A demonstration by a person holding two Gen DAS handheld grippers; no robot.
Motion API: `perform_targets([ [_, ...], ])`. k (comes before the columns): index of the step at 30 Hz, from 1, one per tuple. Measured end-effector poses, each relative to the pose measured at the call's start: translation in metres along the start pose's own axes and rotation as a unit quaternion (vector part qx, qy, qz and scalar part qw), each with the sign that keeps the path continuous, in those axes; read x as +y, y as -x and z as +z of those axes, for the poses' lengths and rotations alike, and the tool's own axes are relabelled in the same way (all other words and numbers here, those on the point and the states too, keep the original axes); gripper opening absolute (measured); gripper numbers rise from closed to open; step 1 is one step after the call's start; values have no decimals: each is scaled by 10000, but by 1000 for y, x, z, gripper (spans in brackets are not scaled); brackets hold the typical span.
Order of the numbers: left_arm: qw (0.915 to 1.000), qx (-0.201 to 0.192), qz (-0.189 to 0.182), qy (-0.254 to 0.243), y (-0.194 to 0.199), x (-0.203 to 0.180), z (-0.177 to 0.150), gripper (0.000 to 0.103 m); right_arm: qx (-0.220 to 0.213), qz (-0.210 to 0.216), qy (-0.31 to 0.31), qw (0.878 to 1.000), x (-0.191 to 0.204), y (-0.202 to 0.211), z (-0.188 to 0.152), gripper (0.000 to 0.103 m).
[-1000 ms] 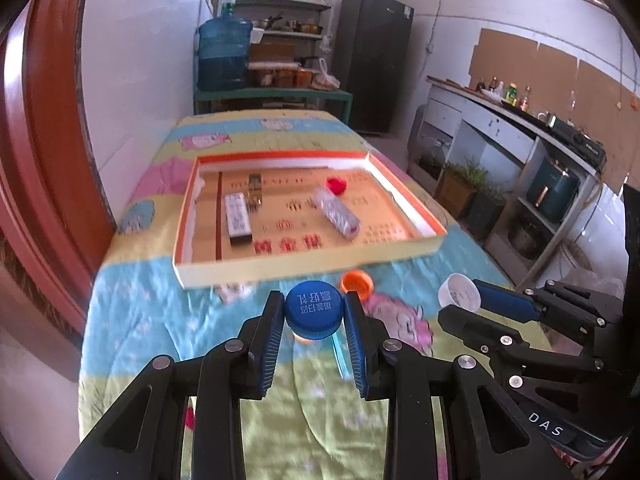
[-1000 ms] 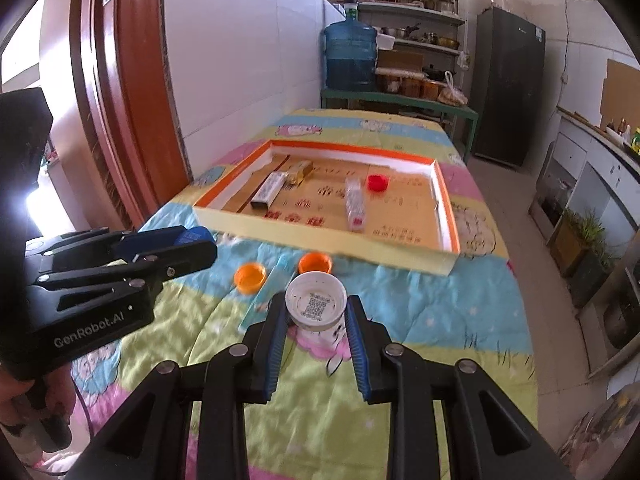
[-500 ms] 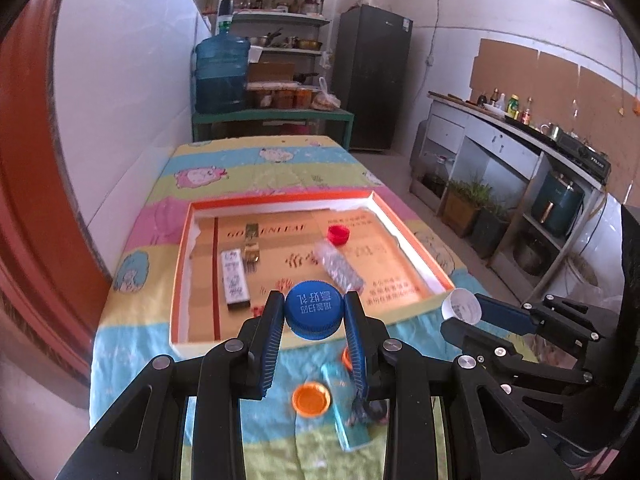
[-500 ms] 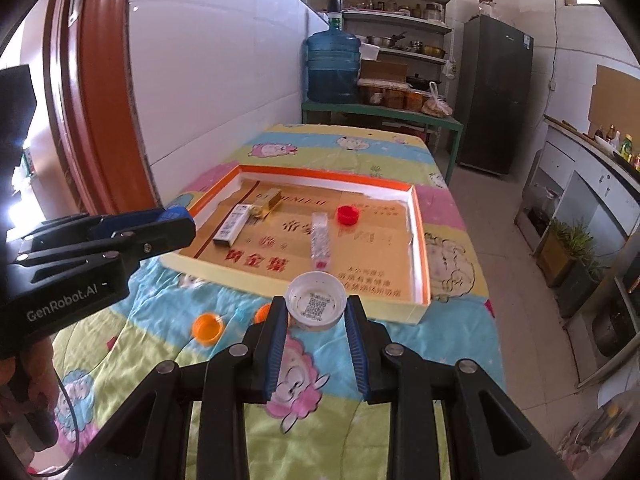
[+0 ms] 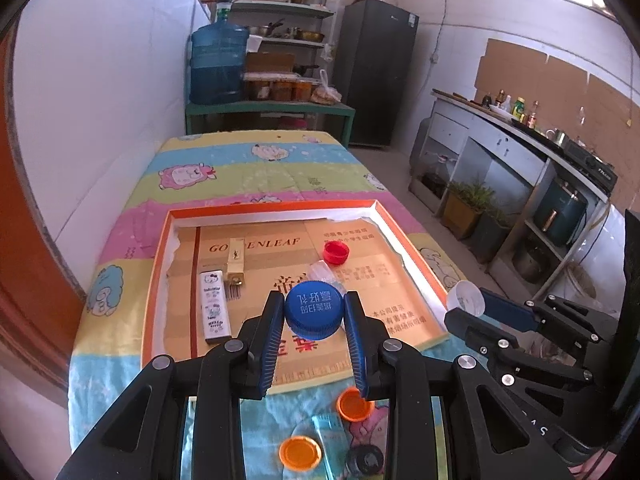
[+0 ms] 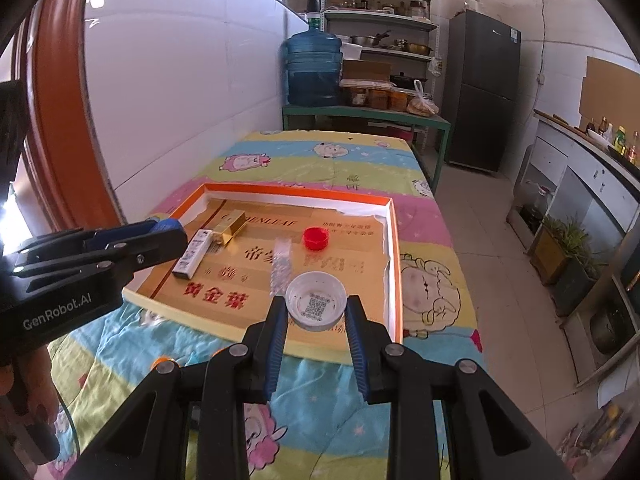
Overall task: Organize rigid objects
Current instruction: 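Carry the blue cap and white cap over the box with both tools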
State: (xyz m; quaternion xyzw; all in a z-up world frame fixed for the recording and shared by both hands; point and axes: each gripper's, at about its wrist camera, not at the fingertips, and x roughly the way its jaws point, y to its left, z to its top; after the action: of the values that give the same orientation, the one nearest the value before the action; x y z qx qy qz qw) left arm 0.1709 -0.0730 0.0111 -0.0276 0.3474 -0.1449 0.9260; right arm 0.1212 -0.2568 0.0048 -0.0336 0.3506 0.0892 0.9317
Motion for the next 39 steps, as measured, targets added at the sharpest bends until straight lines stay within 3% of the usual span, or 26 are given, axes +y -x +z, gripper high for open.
perform_targets([
  [20,9985,464,215,170,-72,13,10,31,340,56,-199,9992,-20,-63,11,30],
  [39,9949,849,405,361,-114,25,7,31,631,75,-194,9978,-17,-105,13,30],
])
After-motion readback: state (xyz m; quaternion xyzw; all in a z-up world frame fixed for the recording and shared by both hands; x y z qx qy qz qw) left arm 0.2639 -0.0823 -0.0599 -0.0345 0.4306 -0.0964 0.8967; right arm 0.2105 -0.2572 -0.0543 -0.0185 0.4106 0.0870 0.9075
